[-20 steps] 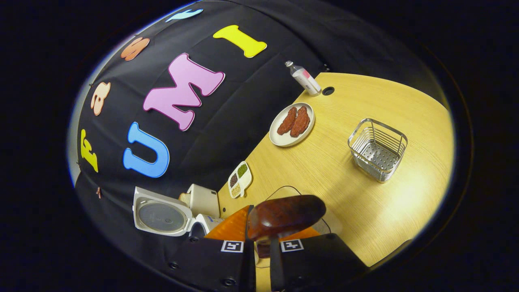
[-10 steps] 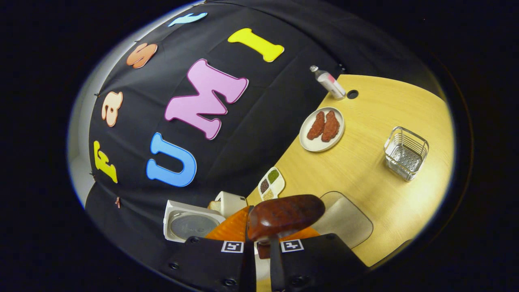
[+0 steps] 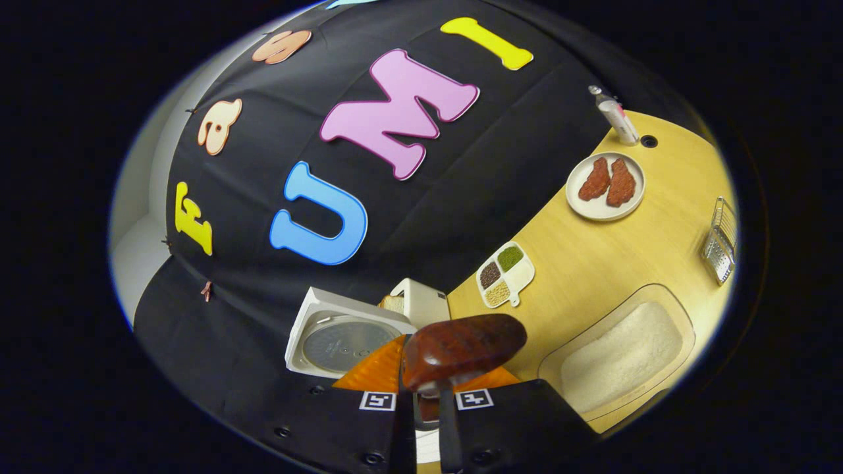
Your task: Close the left gripper, press the button to open the rice cooker; take a wooden spoon from the chopstick holder with the right hand, scoop a spoonful of rice and pour it into the rice cooker, then put the wooden spoon back into the chopstick holder.
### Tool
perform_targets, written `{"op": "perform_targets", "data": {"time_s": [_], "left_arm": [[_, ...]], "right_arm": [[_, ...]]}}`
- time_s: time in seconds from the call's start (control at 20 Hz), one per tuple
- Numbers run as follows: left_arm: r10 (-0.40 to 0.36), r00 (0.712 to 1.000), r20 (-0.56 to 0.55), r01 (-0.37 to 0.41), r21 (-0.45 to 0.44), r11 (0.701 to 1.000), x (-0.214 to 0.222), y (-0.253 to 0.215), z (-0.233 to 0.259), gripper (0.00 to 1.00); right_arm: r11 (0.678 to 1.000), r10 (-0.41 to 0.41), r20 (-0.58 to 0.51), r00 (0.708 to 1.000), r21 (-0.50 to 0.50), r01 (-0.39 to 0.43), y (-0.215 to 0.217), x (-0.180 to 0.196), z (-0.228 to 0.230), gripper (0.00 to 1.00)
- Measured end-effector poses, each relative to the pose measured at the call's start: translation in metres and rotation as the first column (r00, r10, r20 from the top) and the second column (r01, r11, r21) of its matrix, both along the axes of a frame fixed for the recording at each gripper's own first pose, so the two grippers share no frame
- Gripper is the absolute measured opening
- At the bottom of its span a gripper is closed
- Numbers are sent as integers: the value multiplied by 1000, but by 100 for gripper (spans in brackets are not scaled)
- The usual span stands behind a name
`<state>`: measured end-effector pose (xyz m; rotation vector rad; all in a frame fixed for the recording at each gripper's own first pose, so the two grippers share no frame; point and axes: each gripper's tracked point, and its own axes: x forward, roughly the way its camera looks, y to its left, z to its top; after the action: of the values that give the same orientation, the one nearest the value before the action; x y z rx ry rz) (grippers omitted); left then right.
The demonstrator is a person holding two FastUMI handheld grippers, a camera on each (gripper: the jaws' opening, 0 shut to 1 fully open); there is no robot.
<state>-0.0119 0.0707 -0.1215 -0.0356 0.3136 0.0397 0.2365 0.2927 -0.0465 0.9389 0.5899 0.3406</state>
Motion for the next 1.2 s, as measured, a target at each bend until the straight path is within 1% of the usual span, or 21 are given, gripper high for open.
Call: {"op": "perform_targets", "data": {"time_s": [0.1,0.2,0.3,0.4,0.5,0.7,0.9,1.0,1.1,1.2], "left_arm": [[29,1000,-12,-29,-7,1000,1,11,-3,96],[57,998,-20,-57,-39,998,-1,18,-7,96],[85,996,-39,-87,-62,994,-4,26,-14,96],[107,993,-50,-110,-67,992,-5,33,-17,96],[134,989,-67,-137,-47,989,-7,43,-22,96],[157,985,-66,-161,-62,985,-11,55,-25,96],[174,983,-65,-176,-16,984,-14,63,-24,96],[170,983,-62,-171,-13,985,-14,64,-23,96],[166,984,-62,-168,-21,986,-12,64,-23,96],[163,984,-75,-166,-43,985,-10,64,-25,96]], "right_arm": [[999,30,6,1000,-21,-30,25,4,0,18],[997,64,40,997,-45,-62,48,7,5,18],[991,93,84,992,-103,-84,66,13,6,18],[979,129,126,984,-176,-106,81,16,7,18],[960,159,168,973,-258,-112,91,19,7,18],[925,243,212,947,-343,-161,124,20,1,18],[880,315,226,922,-434,-194,144,25,-15,18],[859,345,245,906,-471,-200,151,28,-17,18],[822,387,274,881,-536,-194,159,30,-19,18],[775,443,306,843,-604,-188,167,30,-20,18]]}}
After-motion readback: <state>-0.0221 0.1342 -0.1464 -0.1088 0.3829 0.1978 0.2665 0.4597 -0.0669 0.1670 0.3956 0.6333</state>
